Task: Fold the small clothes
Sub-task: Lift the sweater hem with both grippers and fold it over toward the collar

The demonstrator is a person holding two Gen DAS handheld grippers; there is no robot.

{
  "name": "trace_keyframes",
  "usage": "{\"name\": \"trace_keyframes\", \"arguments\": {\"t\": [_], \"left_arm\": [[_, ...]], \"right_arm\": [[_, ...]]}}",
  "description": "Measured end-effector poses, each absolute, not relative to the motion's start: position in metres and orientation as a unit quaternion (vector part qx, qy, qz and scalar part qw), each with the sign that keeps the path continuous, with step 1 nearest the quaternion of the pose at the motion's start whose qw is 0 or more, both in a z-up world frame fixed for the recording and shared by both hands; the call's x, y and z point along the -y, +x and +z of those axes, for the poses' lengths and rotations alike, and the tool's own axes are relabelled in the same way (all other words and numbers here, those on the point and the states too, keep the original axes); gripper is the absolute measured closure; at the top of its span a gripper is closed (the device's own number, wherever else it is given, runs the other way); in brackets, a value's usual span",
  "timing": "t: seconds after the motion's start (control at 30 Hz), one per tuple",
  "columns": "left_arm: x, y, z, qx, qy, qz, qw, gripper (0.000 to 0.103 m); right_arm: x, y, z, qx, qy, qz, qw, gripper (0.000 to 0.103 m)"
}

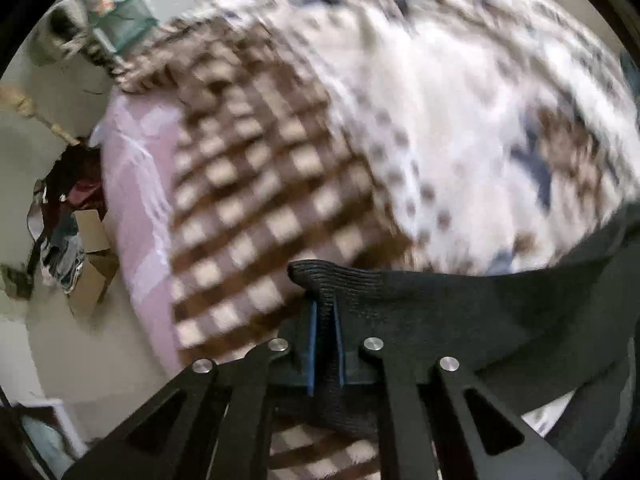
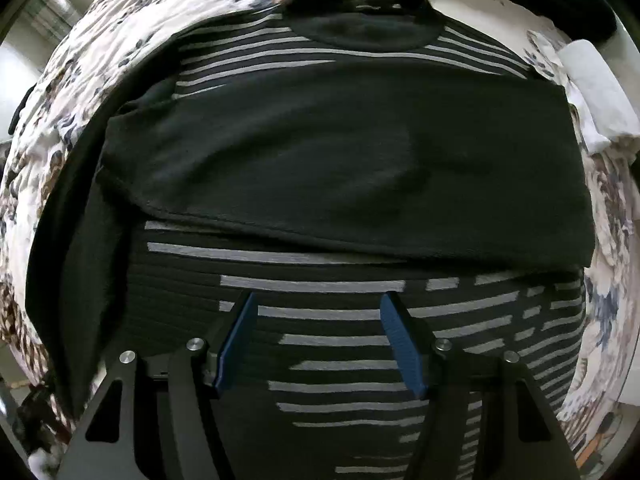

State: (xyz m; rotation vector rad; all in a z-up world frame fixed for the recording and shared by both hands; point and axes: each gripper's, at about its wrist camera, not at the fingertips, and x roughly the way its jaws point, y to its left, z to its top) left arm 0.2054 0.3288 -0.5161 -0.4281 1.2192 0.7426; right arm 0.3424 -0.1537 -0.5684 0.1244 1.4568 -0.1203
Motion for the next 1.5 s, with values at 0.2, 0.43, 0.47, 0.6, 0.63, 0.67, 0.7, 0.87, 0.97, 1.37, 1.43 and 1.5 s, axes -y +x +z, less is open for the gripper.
{"name": "trace_keyframes", "arguments": {"t": [0.2,0.43,0.47,0.6,0.63,0.67,0.7,0.87,0.97,1.37,1.43,1.5], "left_arm": [[-0.384,0.189,-0.508,-0.506,-0.274,0.368,0.73,0.097],[-0.383,0.146,-0.526,-0.463,-0.465,0.316,0.685,0.073],[-0.384,0.129,-0.528,-0.444,-0.5,0.321,0.67,0.063],[-0.361,0.09,-0.535,-0.407,-0.591,0.318,0.619,0.055],[-0.349,0.09,-0.534,-0.407,-0.601,0.308,0.615,0.055],[-0.344,0.094,-0.537,-0.411,-0.603,0.303,0.613,0.055],[-0.337,0.102,-0.539,-0.418,-0.6,0.3,0.613,0.055],[-0.332,0.131,-0.547,-0.413,-0.576,0.336,0.619,0.058],[-0.332,0.136,-0.528,-0.376,-0.555,0.372,0.642,0.097],[-0.265,0.226,-0.386,-0.359,-0.316,0.319,0.818,0.098],[-0.228,0.255,-0.365,-0.368,-0.265,0.275,0.848,0.098],[-0.186,0.286,-0.351,-0.371,-0.235,0.226,0.869,0.098]], "right_arm": [[0.154,0.341,-0.57,-0.664,0.055,-0.064,0.743,0.037],[0.159,0.332,-0.574,-0.672,0.057,-0.073,0.735,0.037],[0.161,0.33,-0.575,-0.672,0.06,-0.073,0.734,0.037],[0.167,0.325,-0.574,-0.668,0.064,-0.088,0.736,0.035],[0.168,0.324,-0.575,-0.666,0.063,-0.097,0.737,0.029],[0.169,0.324,-0.575,-0.664,0.067,-0.102,0.738,0.013],[0.169,0.325,-0.576,-0.659,0.075,-0.109,0.741,0.006],[0.167,0.329,-0.572,-0.651,0.077,-0.113,0.747,0.006],[0.157,0.33,-0.569,-0.647,0.062,-0.103,0.753,0.006],[0.165,0.324,-0.565,-0.631,0.008,-0.123,0.766,0.005],[0.18,0.326,-0.559,-0.627,0.023,-0.124,0.769,0.005],[0.201,0.327,-0.553,-0.624,0.046,-0.128,0.77,0.005]]}}
